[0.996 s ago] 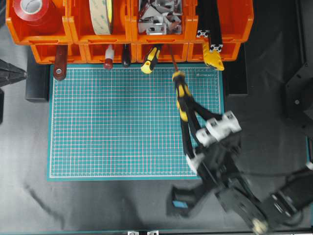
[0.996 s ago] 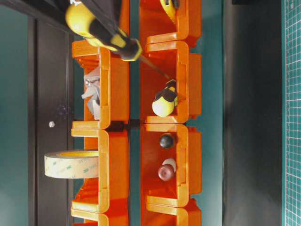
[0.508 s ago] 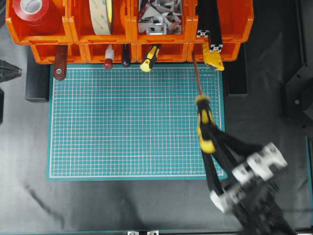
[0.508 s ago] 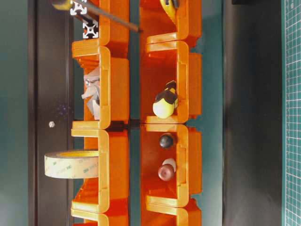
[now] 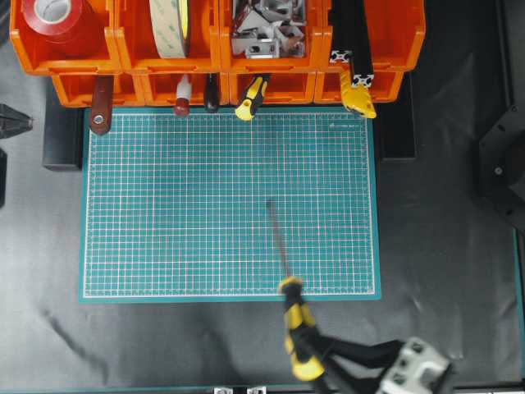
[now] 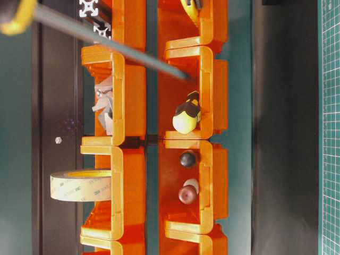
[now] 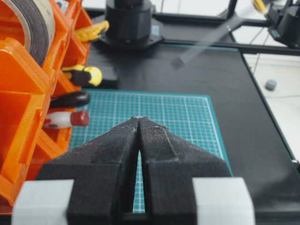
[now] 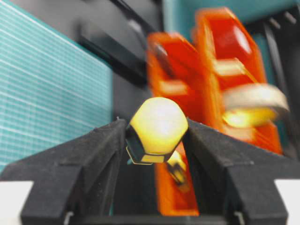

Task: Pick screwdriver from container rack with right arm.
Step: 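Pull the screwdriver out of the rack toward the front with the right gripper, then lower the screwdriver onto the teal mat and open the right gripper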

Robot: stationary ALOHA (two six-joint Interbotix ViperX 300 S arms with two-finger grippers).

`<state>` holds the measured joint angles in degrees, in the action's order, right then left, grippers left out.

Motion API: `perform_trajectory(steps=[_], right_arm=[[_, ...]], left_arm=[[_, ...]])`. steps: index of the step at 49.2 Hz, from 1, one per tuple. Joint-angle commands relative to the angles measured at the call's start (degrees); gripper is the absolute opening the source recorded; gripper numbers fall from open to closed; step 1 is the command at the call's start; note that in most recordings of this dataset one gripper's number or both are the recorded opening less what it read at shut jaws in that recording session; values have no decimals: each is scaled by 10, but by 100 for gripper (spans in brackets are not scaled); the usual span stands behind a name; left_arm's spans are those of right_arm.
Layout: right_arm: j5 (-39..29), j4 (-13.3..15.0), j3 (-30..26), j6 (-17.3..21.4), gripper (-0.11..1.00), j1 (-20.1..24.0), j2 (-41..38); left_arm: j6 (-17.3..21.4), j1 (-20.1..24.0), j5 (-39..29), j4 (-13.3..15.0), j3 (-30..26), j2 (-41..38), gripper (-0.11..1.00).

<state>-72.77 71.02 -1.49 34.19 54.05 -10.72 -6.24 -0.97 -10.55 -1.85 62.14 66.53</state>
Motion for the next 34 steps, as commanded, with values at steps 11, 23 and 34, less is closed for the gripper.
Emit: perform_trajectory(steps=[11,23,34], right_arm=[[191,-11,113,-3,41,-49,41],[292,3,209,-76,41,-98,56],[335,3,250,-126,41,-150,55]], left_arm=[[-50,-10,5,-1,-18,-7,0],[-62,-25,26,-2,-20,-11,0],[-65,-22,26,-2,-26,-25,0]])
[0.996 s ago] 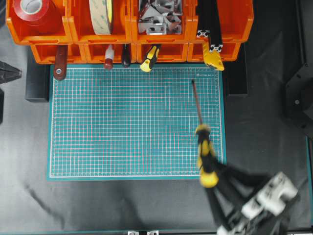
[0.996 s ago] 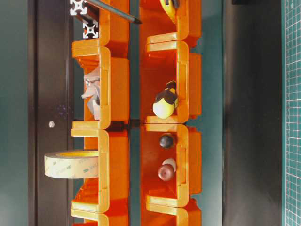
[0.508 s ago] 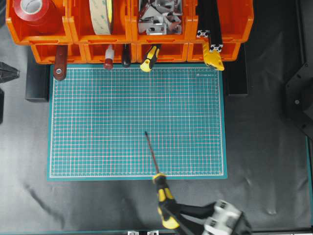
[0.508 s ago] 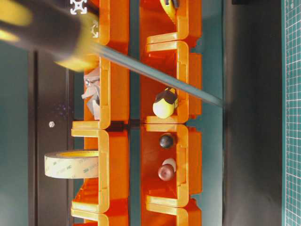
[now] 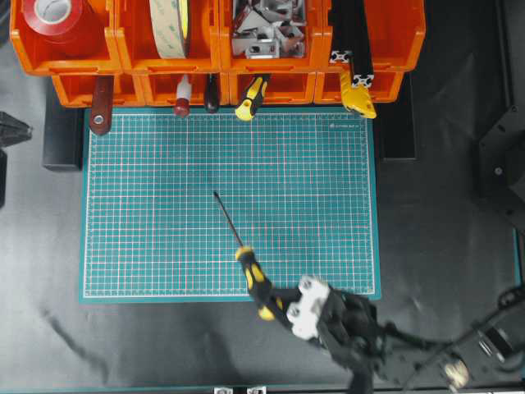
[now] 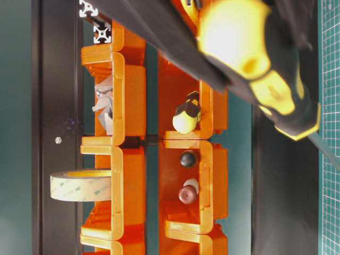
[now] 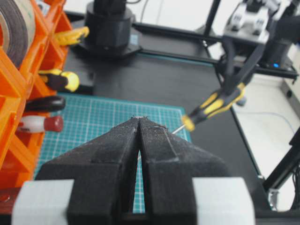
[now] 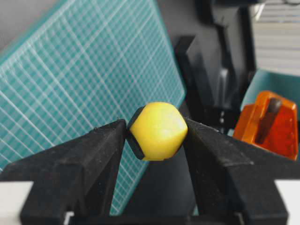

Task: Pick screwdriver from container rack with right arm.

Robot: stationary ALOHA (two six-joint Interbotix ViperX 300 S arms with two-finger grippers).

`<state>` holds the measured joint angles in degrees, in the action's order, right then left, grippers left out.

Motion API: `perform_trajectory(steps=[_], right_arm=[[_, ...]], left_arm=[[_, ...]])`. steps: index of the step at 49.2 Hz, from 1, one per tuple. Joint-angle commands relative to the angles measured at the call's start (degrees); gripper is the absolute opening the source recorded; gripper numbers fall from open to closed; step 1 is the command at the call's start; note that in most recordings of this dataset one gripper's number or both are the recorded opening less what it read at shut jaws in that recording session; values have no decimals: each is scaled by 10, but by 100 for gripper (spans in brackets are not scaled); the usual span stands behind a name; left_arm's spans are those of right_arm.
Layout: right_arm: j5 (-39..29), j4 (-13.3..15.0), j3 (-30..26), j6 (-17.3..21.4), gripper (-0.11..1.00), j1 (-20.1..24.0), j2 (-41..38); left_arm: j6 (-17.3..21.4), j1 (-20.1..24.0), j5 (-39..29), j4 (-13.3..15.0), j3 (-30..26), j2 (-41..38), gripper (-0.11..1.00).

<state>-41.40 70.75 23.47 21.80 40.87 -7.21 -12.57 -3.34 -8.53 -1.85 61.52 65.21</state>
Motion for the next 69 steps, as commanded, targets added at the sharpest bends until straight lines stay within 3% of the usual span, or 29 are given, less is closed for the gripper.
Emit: perform_trajectory(steps=[1,11,23,53,56,62,69], right_arm=[[26,5,3,-2,41,-22,19],[71,15,21,-2,41,-62,4],[79,18,32,1,41,-93,-1],[112,-18,65,4,41,-94,3],[113,-27,68,5,45,-94,3],[112,-54,71,6,67,-94,2],[113,-66,79,11,75,-94,4]], left_arm=[[-2,2,6,-2,-20,-14,0],[-2,2,8,-2,-18,-24,0],[-2,5,8,-1,-18,-25,0],[0,18,0,-2,-19,-15,0],[0,19,1,-2,-20,-14,0],[0,21,0,-2,-20,-10,0],[-1,23,0,-2,-21,-8,0]])
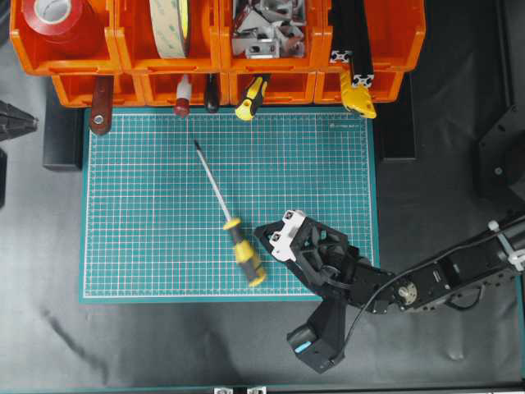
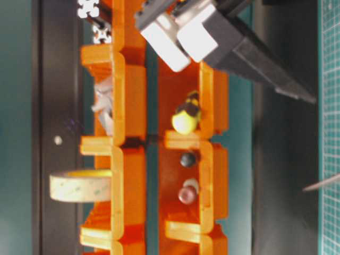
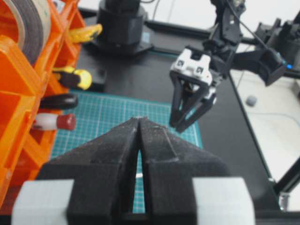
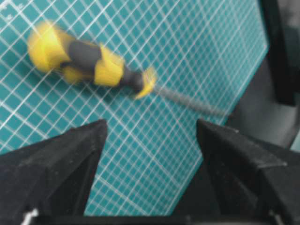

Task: Pick screwdriver from container rack with right arm.

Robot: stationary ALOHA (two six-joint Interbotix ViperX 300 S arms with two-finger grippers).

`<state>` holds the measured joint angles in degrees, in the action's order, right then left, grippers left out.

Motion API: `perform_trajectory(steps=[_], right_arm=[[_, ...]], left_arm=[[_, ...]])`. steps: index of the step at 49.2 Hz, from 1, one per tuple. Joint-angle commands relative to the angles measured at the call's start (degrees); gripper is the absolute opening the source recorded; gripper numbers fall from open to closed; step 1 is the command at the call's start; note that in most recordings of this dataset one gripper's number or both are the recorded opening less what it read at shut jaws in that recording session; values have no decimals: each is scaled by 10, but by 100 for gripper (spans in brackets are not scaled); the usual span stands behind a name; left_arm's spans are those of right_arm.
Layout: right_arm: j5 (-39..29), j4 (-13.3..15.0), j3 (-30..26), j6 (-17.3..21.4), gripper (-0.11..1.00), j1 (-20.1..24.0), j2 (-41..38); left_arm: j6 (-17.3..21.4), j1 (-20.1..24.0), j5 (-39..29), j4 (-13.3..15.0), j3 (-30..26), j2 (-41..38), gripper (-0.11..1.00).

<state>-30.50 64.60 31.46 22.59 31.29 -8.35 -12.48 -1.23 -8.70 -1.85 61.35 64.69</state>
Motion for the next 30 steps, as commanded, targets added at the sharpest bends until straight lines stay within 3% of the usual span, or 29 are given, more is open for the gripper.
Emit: perform_trajectory(steps=[1,15,30], right_arm=[[3,-4,0,4,75,2,17],[-21,-9,17,11,74,2,26],[-37,-8,18,92,74,3,34]], left_arm=[[-3,2,2,-2,-19,-3,0],[-4,0,0,-2,-20,-2,0],[-4,0,0,-1,-19,-2,0]])
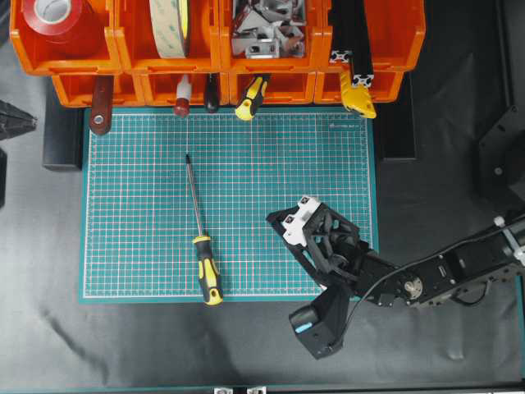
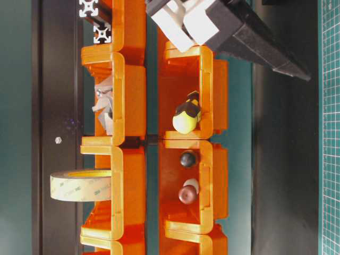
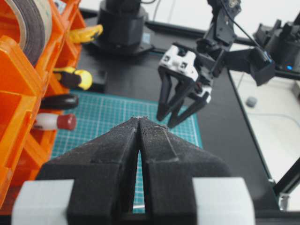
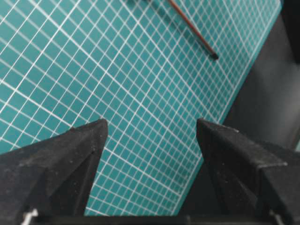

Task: Pick screwdriver from container rack with right arm.

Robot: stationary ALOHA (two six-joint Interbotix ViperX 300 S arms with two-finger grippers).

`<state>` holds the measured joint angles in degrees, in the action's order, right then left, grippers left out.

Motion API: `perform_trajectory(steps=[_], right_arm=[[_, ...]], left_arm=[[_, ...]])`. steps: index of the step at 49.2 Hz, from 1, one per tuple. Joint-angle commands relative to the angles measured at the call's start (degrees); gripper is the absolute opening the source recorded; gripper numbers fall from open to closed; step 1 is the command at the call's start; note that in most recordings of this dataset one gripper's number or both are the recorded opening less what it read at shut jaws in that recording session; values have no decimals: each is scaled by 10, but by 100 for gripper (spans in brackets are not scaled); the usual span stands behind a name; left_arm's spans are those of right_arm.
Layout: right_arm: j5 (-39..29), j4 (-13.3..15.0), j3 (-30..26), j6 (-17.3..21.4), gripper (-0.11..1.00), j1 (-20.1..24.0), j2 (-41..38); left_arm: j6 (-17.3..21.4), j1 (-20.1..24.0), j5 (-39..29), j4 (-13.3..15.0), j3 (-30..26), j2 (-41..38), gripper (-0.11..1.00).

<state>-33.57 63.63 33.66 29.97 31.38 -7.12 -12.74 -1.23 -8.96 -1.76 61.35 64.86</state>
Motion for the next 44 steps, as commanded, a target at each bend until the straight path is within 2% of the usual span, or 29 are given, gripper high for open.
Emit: perform_trajectory(steps=[1,15,29,44], right_arm=[[-6,1,-4,26,74,2,23],[-36,2,-5,141,74,2,69],[-40,9,19,292,74,2,169],[-23,11,65,372,74,2,265]], left_arm=[[-2,0,3,-3,-19,-4,0],[-3,4,-25,-3,-19,-4,0],[-18,3,-29,-3,-22,4,0],[-18,2,-43,-3,-29,22,0]])
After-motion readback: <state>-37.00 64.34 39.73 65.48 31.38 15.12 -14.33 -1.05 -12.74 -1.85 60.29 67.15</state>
